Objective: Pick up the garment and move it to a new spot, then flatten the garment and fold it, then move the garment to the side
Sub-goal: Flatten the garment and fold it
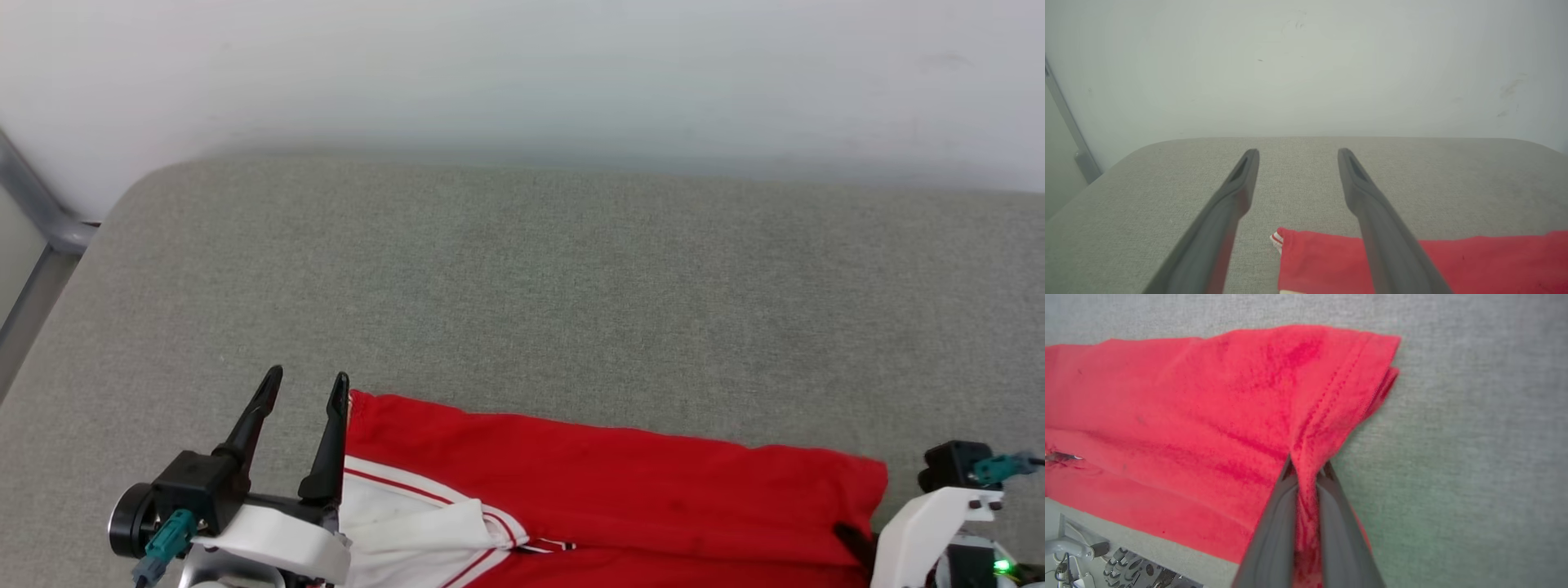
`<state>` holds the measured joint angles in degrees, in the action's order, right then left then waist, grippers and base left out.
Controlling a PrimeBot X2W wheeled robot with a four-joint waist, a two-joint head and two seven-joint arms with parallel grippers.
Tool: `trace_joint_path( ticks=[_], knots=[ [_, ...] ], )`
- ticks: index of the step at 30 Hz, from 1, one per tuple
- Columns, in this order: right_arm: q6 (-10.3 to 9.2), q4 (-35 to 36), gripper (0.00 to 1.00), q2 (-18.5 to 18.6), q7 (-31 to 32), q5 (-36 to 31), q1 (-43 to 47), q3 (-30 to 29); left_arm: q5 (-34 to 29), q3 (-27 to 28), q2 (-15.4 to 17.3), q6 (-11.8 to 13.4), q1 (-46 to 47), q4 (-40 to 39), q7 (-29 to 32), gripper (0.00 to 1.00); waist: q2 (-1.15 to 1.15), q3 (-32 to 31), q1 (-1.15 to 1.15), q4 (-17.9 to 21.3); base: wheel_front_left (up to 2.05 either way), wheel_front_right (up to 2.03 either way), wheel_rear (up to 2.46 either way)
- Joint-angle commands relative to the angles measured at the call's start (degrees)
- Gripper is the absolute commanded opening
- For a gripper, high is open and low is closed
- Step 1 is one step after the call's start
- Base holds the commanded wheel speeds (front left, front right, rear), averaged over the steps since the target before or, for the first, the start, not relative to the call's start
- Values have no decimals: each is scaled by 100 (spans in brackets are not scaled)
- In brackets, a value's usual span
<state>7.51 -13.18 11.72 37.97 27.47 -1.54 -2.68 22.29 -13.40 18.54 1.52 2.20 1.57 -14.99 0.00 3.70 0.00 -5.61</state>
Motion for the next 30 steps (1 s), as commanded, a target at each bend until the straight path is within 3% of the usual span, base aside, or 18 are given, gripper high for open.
trace_joint_path(
  ticks=[1,16,23,30],
  knots=[
    [-5,47,0,84,-44,27,-47,-75,-48,15,-15,13,-100,13,-25,100,0,-63,0,46,0,0,0],
    [-4,262,0,181,194,-18,301,-1490,-78,-12,-4,126,-389,20,-25,100,0,-321,0,365,0,0,0],
    [-4,472,0,-509,1016,1343,30,-1788,-38,-61,-36,119,-364,70,-25,100,0,-349,0,371,0,0,0],
    [-4,445,0,-890,2211,3770,-117,-1809,-8,-140,-60,72,-301,124,-8,100,0,-356,0,210,0,0,0]
  ],
)
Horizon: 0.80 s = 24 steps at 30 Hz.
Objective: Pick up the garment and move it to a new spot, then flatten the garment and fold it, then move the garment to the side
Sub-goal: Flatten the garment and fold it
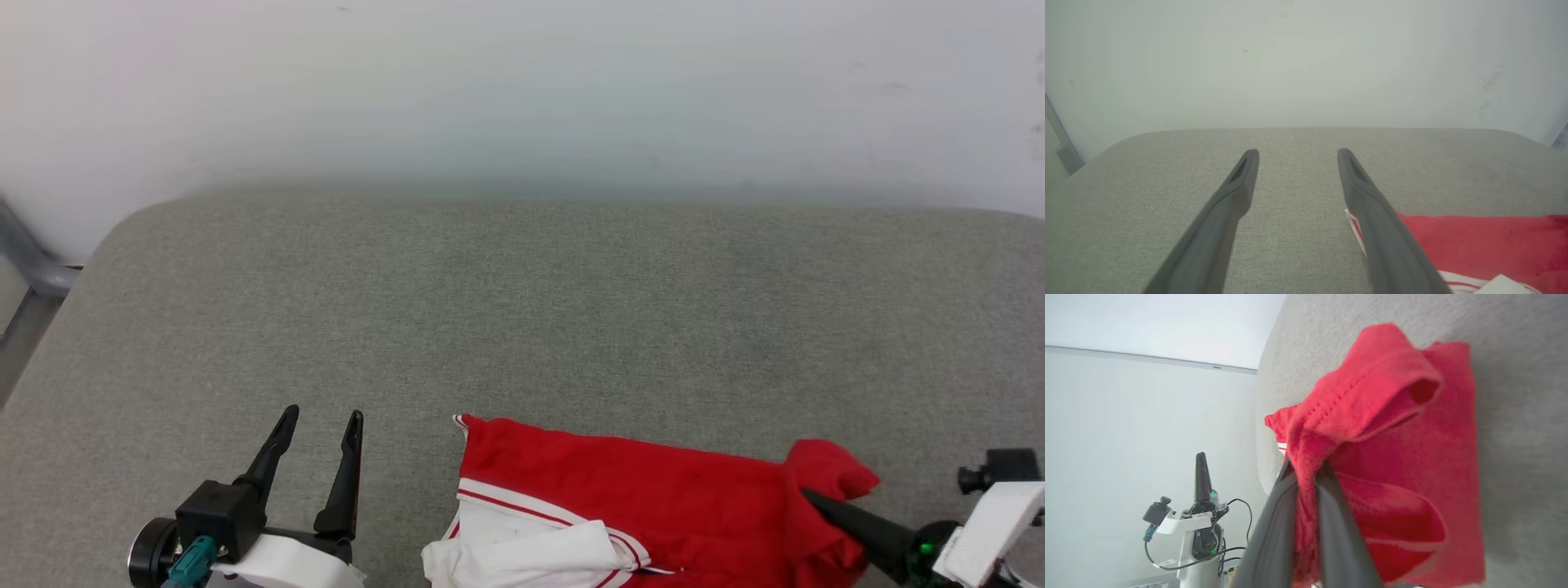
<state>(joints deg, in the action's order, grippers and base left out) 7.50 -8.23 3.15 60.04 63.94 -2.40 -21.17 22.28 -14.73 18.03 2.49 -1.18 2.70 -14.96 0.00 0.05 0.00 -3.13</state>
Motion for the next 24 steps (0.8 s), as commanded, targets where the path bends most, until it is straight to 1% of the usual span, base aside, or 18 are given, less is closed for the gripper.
trace_joint_path(
  ticks=[1,3,5,6,10,14,18,21,24],
  knots=[
    [-3,-124,0,-42,35,483,-37,164,-11,-21,-15,-24,66,18,-8,100,0,18,0,-78,0,0,0],
    [-3,-230,0,-36,-49,1045,-63,478,-28,-31,-19,-16,129,20,-14,100,0,60,0,-145,0,0,0],
    [-3,-288,0,-29,-137,1323,-93,828,-37,-25,-17,-10,166,12,-16,100,0,100,0,-204,0,0,0],
    [-3,-333,0,-31,-283,1564,-150,1176,-38,-8,-20,-4,219,1,-19,100,0,162,0,-274,0,0,0],
    [-2,-415,0,-30,-667,1844,-286,1910,-44,10,-56,-37,339,3,-24,100,0,301,0,-423,0,0,0],
    [-2,-533,0,-29,-1053,1903,-477,2600,-46,36,-125,-60,446,26,-30,100,0,463,0,-566,0,0,0],
    [-2,-654,0,-30,-1452,1980,-679,3223,-76,59,-199,-149,563,63,-31,100,0,585,0,-713,0,0,0],
    [-2,-738,0,-27,-1724,2025,-829,3592,-102,96,-269,-220,650,80,-28,100,0,674,0,-798,0,0,0],
    [-2,-846,0,-27,-2013,1868,-942,3878,-145,154,-331,-276,676,97,-28,100,0,744,0,-837,0,0,0]
  ],
)
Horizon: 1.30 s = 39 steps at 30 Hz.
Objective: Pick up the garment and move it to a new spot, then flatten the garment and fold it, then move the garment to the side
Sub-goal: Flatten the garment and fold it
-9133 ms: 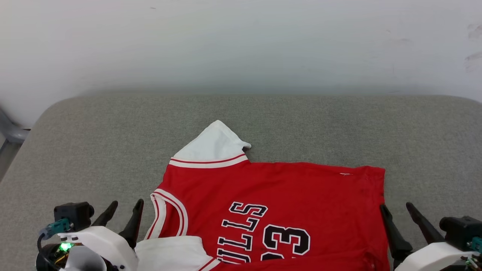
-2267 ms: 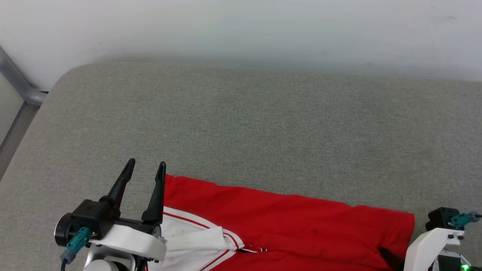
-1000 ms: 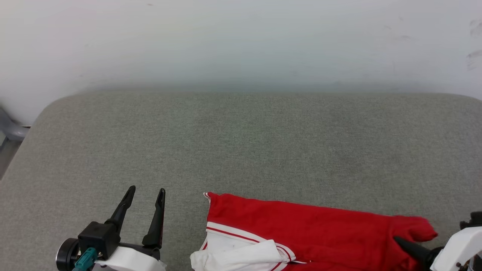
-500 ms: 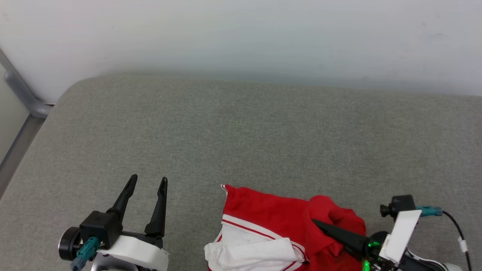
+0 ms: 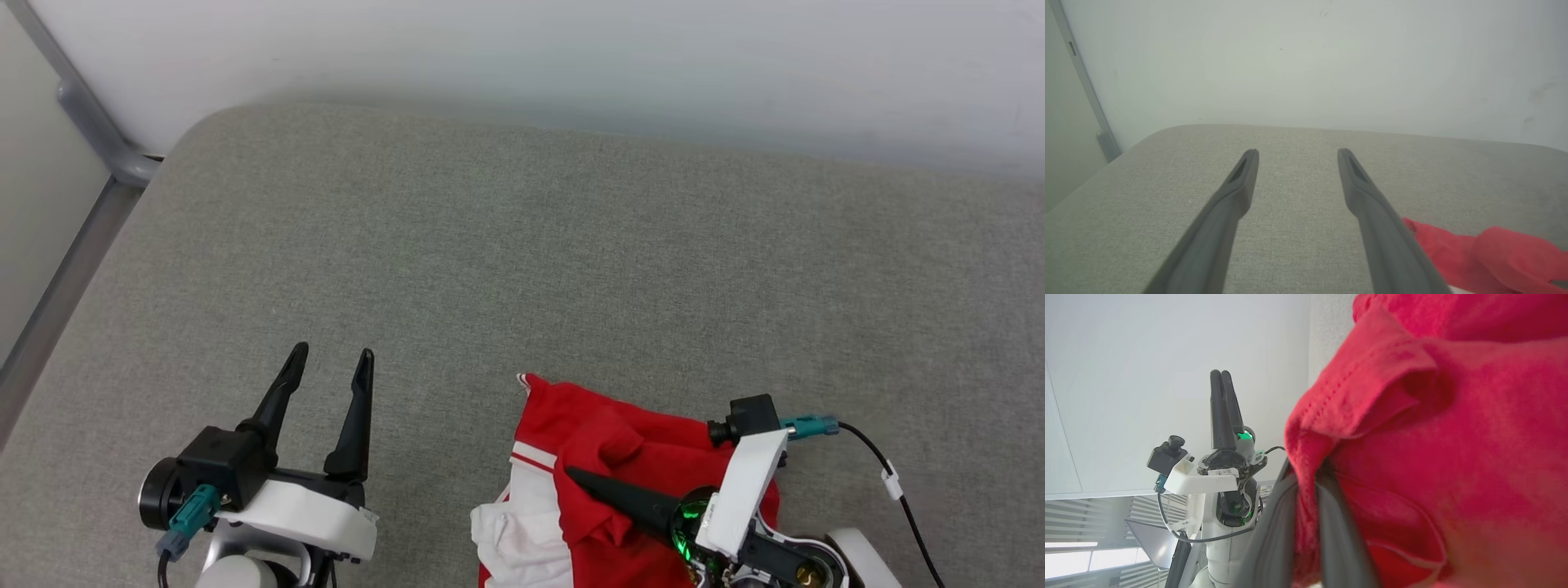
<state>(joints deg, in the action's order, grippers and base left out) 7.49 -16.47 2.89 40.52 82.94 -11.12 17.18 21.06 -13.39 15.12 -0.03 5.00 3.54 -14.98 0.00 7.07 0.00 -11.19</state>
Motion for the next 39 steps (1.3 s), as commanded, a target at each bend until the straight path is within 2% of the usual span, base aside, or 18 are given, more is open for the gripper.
trace_joint_path(
  ticks=[1,3,4,5,6,11,17,20,26,34,39],
  knots=[
    [-1,-61,0,-1,-177,-48,-96,84,-39,37,-54,-36,69,19,-26,100,0,57,0,-40,0,0,0],
    [-1,-161,0,-1,-331,-115,-150,182,-73,77,-84,-81,87,28,-26,100,0,85,0,-50,0,0,0],
    [-1,-191,31,-2,-394,-163,-184,223,-85,97,-104,-94,87,34,-26,100,0,92,0,-49,0,0,0],
    [-1,-215,97,-3,-429,-162,-203,260,-110,121,-122,-99,82,42,-26,100,0,95,0,-45,0,0,0],
    [-1,-228,100,-2,-453,-146,-216,293,-129,143,-135,-121,73,50,-26,100,0,99,0,-37,0,0,0],
    [-1,-26,100,25,-578,-215,-265,391,-201,221,-201,-186,18,99,-27,100,0,45,0,40,0,0,0],
    [-1,608,100,290,-915,-562,-285,506,-288,293,-230,-229,-44,135,-27,100,0,-100,0,178,0,0,0],
    [-1,750,100,597,-1469,-1201,-271,467,-326,323,-231,-232,-106,143,-27,100,0,-187,0,260,0,0,0],
    [-1,388,100,1074,-2352,-2803,-127,35,-332,390,-236,-221,-255,163,-26,100,0,-370,0,467,0,0,0],
    [-1,320,100,1230,-2703,-4282,276,-766,-320,446,-258,-176,-436,243,-26,100,0,-572,0,717,0,0,0],
    [-1,691,100,1109,-3142,-5313,707,-1284,-292,479,-237,-133,-536,323,-26,100,0,-734,0,842,0,0,0]
  ],
)
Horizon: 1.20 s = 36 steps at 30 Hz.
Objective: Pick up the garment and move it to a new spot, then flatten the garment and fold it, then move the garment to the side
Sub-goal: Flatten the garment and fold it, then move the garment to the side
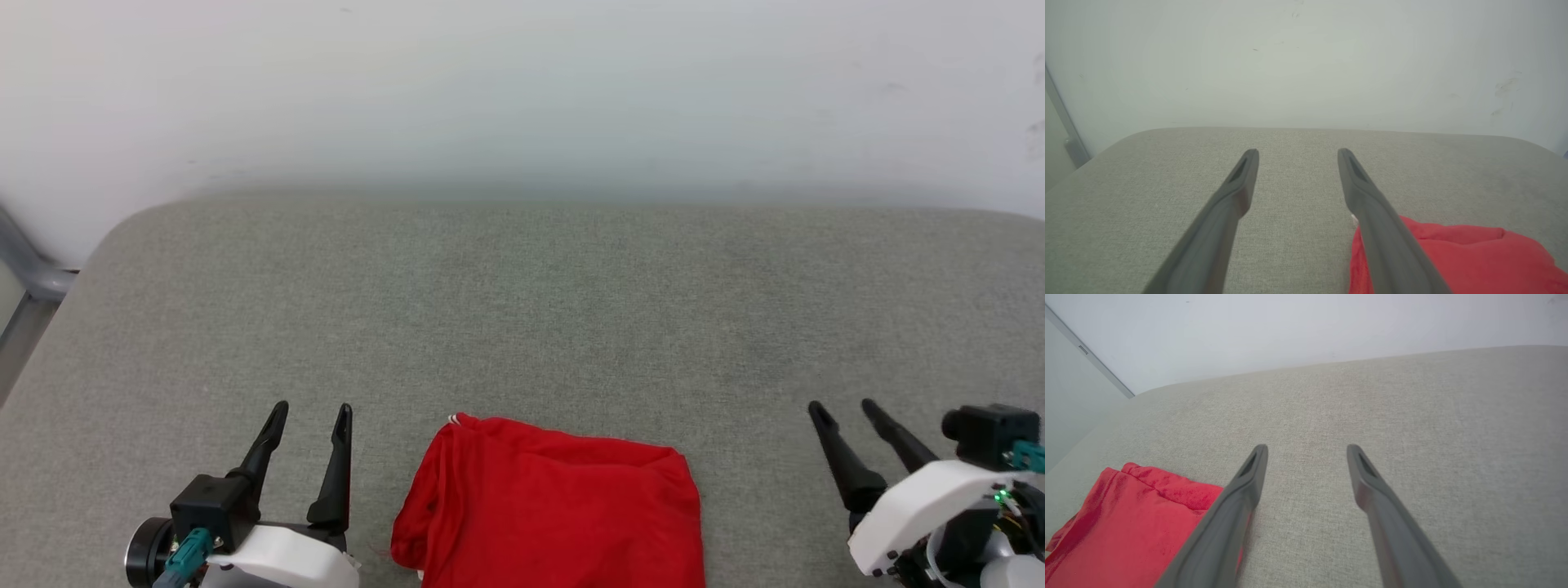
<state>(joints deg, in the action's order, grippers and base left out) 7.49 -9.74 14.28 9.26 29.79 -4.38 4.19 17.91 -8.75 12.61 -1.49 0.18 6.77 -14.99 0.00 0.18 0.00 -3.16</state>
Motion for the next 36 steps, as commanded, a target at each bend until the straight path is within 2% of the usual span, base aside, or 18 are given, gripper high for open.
trace_joint_path(
  ticks=[1,6,12,22,36],
  knots=[
    [-1,130,100,-78,-150,-167,119,-83,22,18,25,29,-79,8,-25,100,0,-67,0,59,0,0,0],
    [-1,613,100,-168,-901,-1088,456,-415,-40,50,78,126,-129,45,-25,100,0,-122,0,115,0,0,0],
    [-1,1003,100,-523,-1419,-1655,869,-642,-63,72,104,204,-210,114,-25,100,0,-192,0,176,0,0,0],
    [-1,1533,100,-871,-1268,-1919,1367,-797,-105,133,90,234,-288,152,-25,100,0,-258,0,232,0,0,0],
    [-1,1716,100,-1014,-834,-1833,1437,-953,-163,215,44,181,-190,202,-25,100,0,-284,0,258,0,0,0]
  ],
)
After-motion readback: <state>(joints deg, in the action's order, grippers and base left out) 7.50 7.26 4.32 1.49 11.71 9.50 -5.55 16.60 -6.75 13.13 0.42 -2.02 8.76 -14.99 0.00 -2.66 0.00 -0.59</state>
